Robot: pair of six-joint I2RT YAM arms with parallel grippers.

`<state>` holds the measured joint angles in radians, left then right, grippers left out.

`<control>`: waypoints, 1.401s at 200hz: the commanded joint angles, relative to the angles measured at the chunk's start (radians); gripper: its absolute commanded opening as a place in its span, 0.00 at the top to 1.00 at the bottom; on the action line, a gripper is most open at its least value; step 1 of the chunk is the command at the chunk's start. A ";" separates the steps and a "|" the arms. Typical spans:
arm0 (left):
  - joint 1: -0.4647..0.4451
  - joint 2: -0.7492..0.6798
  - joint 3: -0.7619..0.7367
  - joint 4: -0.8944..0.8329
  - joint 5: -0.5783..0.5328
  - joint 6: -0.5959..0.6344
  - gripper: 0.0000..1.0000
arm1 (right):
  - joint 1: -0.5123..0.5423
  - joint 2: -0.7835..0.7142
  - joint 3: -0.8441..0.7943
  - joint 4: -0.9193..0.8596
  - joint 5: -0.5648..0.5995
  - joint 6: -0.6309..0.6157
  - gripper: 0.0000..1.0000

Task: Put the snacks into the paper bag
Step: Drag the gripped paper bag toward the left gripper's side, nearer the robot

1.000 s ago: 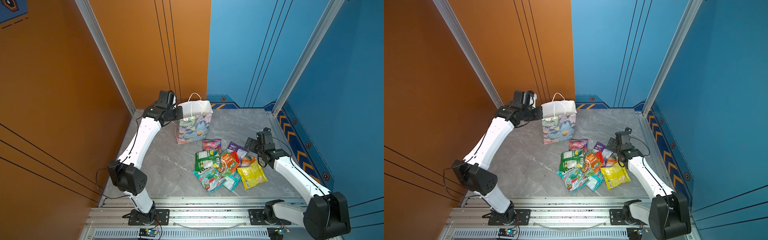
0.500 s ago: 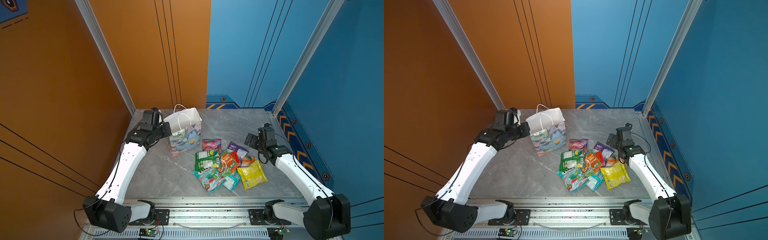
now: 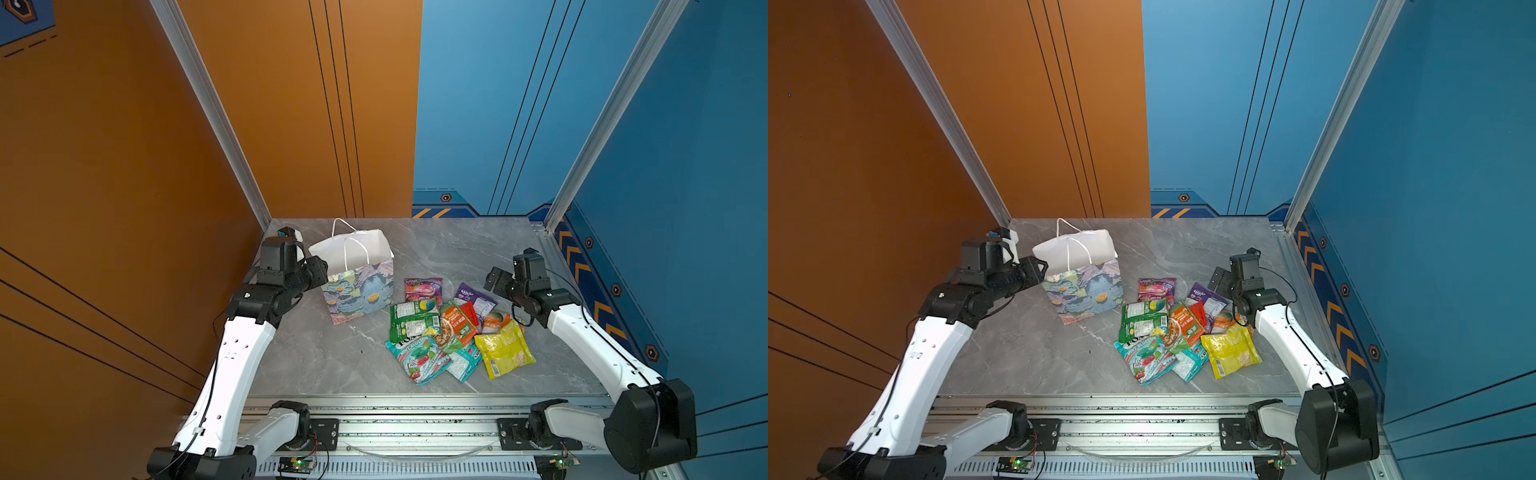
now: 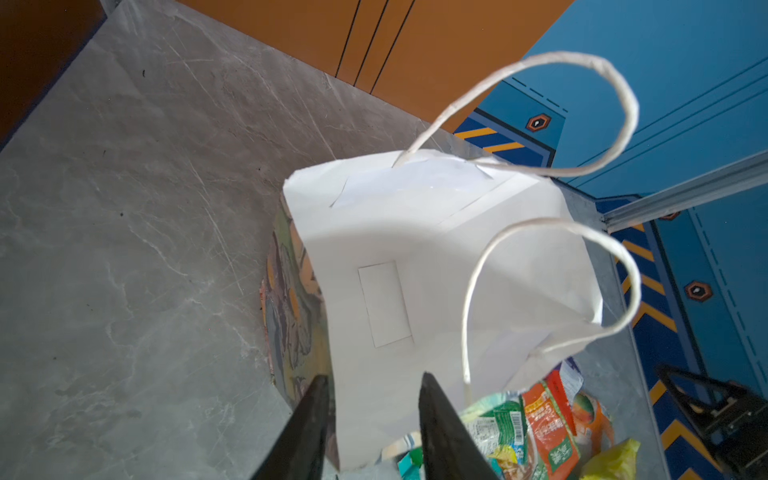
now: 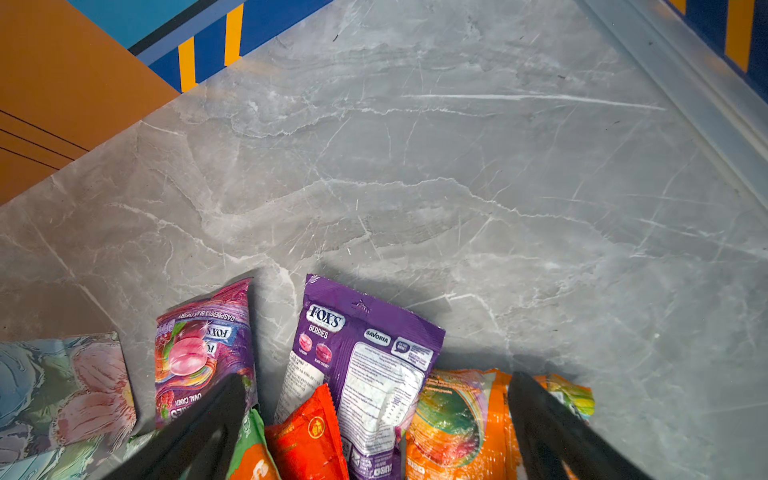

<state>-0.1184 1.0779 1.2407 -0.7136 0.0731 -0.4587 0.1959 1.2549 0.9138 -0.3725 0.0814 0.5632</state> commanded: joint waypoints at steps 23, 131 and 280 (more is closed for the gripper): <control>0.039 -0.010 0.122 -0.038 0.026 0.131 0.06 | 0.022 0.034 0.039 0.032 -0.035 0.033 0.00; 0.046 0.348 0.451 -0.189 -0.039 0.440 0.11 | 0.026 0.006 0.007 0.042 -0.086 0.037 0.01; 0.026 0.671 0.707 -0.340 -0.108 0.560 0.34 | 0.023 -0.009 -0.017 0.050 -0.119 0.052 0.03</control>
<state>-0.1028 1.7187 1.8881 -1.0027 -0.0525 0.0895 0.2161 1.2640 0.9096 -0.3359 -0.0242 0.6037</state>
